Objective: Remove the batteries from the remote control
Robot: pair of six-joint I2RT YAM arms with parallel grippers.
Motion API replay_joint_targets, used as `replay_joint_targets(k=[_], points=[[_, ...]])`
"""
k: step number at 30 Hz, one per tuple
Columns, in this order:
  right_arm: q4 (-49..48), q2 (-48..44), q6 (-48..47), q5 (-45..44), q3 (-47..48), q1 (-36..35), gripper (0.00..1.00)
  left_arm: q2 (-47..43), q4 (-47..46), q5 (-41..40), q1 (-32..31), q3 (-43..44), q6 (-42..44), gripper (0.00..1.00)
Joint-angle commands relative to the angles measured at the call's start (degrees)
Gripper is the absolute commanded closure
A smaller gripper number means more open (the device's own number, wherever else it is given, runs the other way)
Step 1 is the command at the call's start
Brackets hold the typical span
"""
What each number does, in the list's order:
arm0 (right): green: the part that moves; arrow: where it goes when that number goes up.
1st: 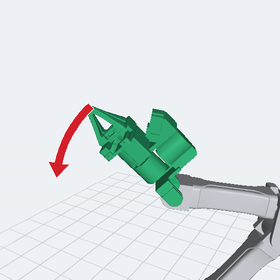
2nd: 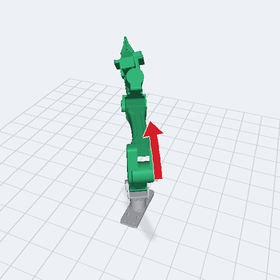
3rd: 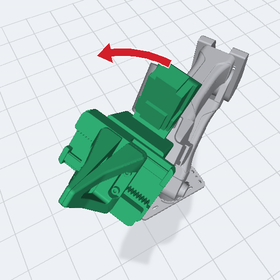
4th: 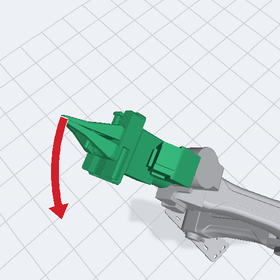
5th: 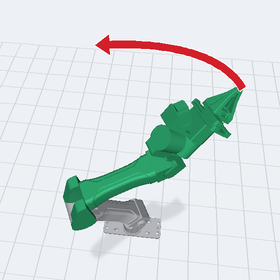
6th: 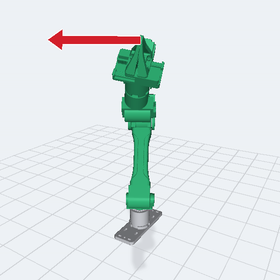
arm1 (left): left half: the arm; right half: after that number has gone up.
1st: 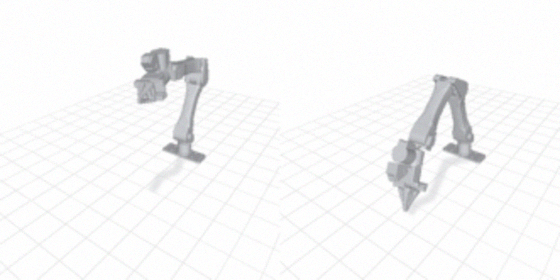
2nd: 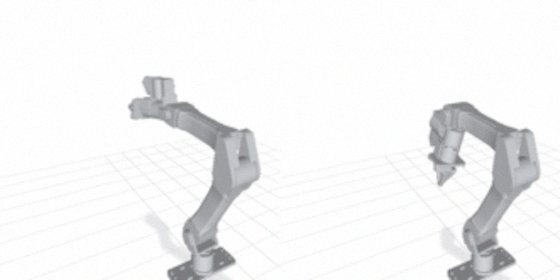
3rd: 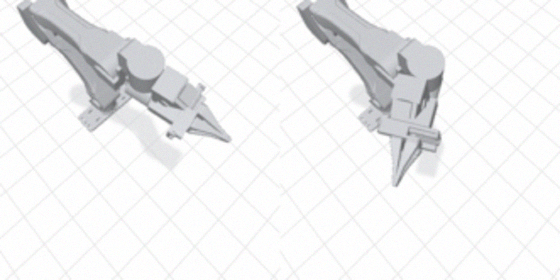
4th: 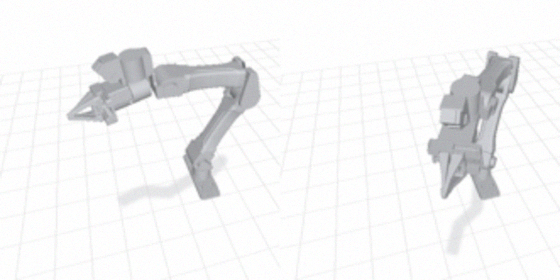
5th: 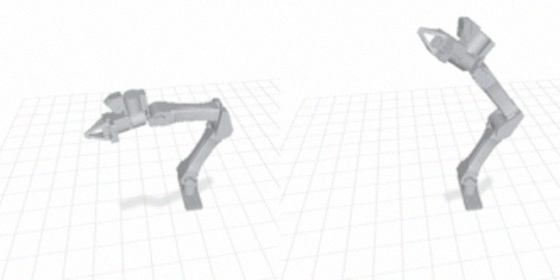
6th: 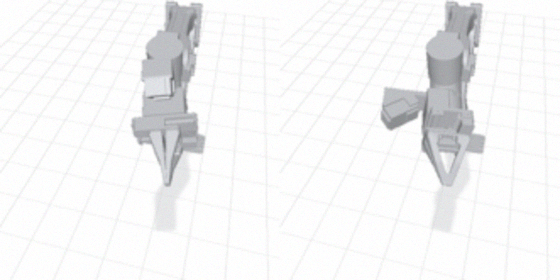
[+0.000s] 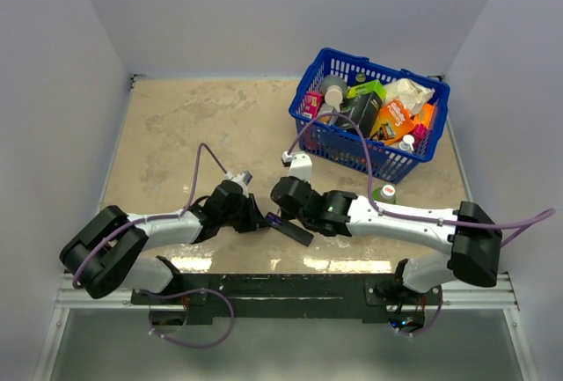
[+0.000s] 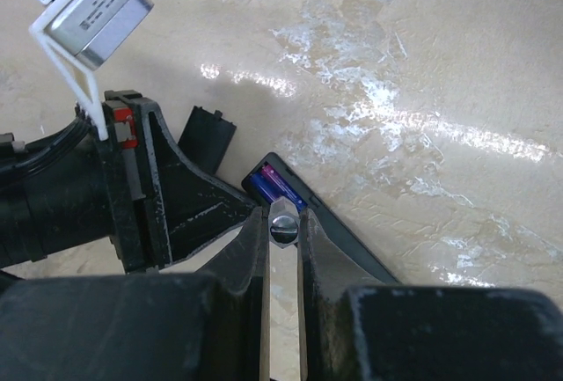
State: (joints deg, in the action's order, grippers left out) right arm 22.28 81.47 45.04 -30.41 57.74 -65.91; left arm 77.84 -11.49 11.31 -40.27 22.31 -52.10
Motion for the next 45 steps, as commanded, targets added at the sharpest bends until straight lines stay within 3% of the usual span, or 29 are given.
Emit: replay_joint_targets(k=[1, 5, 11, 20, 28, 39, 45], points=[[2.5, 2.7, 2.7, -2.9, 0.0, -3.6, 1.0, 0.3, -0.6, -1.2, -0.2, -0.9, -0.6, 0.84], [0.2, 3.0, 0.4, -0.9, -0.4, -4.8, 1.0, 0.4, -0.1, -2.2, -0.2, -0.7, -0.5, 0.84], [3.0, 6.9, -4.2, -4.9, 1.8, -4.8, 1.0, 0.7, 0.0, -2.5, -0.2, -0.9, -0.9, 0.84], [-3.2, 3.5, -4.9, 0.5, -4.0, -1.6, 1.0, 1.7, -0.1, -2.4, -0.2, -0.5, -1.1, 0.84], [-12.6, 2.4, -6.5, 12.8, -9.2, 3.9, 1.0, 2.0, 1.2, -3.1, -0.2, 0.3, -1.3, 0.83], [-15.7, 1.5, -9.7, 19.3, -12.4, 10.7, 1.0, 1.1, 4.2, -5.1, -0.2, 1.7, -0.5, 0.83], [-14.8, 0.7, -10.1, 18.7, -13.5, 11.8, 1.0, 0.4, 4.7, -4.8, -0.2, 1.5, -1.0, 0.83]])
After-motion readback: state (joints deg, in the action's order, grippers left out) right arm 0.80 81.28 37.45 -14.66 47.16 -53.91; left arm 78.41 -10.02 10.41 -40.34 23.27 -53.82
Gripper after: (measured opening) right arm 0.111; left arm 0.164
